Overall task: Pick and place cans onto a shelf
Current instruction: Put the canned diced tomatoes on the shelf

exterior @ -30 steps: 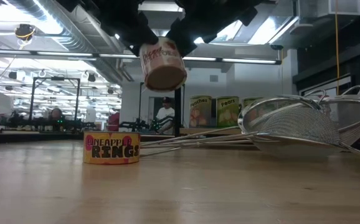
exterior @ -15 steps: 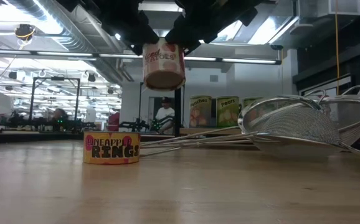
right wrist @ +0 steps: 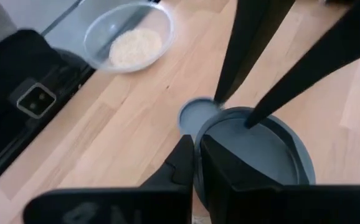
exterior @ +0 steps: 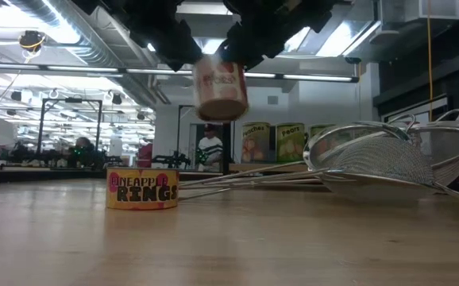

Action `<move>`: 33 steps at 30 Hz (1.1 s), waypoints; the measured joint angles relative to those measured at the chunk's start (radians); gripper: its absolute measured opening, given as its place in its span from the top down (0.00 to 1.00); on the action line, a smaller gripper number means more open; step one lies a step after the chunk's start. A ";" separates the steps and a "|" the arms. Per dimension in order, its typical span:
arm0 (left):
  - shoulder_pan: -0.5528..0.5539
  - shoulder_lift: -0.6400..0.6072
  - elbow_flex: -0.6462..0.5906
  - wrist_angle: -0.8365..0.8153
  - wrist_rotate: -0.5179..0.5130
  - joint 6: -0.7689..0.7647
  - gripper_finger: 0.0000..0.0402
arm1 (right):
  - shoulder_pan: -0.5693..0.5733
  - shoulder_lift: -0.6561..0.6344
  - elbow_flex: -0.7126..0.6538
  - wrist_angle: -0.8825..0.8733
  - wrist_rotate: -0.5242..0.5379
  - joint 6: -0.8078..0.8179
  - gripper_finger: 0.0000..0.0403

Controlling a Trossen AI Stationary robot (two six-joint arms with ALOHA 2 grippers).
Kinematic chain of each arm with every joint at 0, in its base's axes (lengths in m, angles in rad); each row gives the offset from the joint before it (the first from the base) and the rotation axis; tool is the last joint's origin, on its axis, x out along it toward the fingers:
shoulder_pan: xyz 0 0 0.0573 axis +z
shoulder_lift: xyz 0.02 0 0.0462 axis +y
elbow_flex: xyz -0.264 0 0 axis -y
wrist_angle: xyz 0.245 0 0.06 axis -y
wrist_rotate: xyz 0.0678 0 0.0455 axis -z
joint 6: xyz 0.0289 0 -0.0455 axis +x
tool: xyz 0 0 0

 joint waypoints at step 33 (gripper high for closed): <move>0.000 0.001 0.000 -0.003 0.004 0.001 0.78 | -0.013 -0.397 0.134 -0.743 0.273 -0.219 0.96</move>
